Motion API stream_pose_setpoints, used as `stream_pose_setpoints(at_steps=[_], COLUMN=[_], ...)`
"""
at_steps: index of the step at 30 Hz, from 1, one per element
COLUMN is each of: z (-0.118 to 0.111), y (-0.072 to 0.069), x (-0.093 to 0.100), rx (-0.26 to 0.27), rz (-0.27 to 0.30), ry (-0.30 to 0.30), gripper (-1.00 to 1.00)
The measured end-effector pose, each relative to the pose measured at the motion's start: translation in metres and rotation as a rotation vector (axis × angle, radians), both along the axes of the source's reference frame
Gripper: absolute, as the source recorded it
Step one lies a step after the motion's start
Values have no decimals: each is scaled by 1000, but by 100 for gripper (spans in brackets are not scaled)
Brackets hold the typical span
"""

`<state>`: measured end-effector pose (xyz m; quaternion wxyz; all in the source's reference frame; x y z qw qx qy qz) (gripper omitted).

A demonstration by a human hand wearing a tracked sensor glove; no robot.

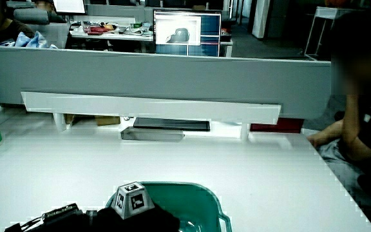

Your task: Pick apple from plate

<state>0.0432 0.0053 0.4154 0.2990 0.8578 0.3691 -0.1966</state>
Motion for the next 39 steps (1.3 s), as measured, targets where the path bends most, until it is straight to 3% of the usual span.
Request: stream_pose_setpoints(at_steps=[6,9,18,23,24,25,26,28,29,31,32,35,36,37,38,39], z=[-2,-5,-35,-46,-51,-52,-56,-61,-66,-68,-71,-76,-88,-69,-81,-71], y=[0,-3,-9,-15,-16,-17,-19,-22,-23,-27,-28,-31,-32,-34,-34,-36], x=[-2,-6,-21,-33,-36,-39,-42,-50,-53,-60,-64,-80,-85,-92,-97,-106], rx=[19,3,43,103,136,122,174,151,173,161,184,225,329,195,233,187], rz=[15,-2,-28,-28,-16,-35,-1,-53,-47,-66,-40,-61,-55,-131,-104,-169], ry=[28,47,86,115,109,110,124,111,113,139,151,121,35,61,95,93], gripper=[100,100,100,100,100,100,100,100,100,100,100,100,100,100,100,100])
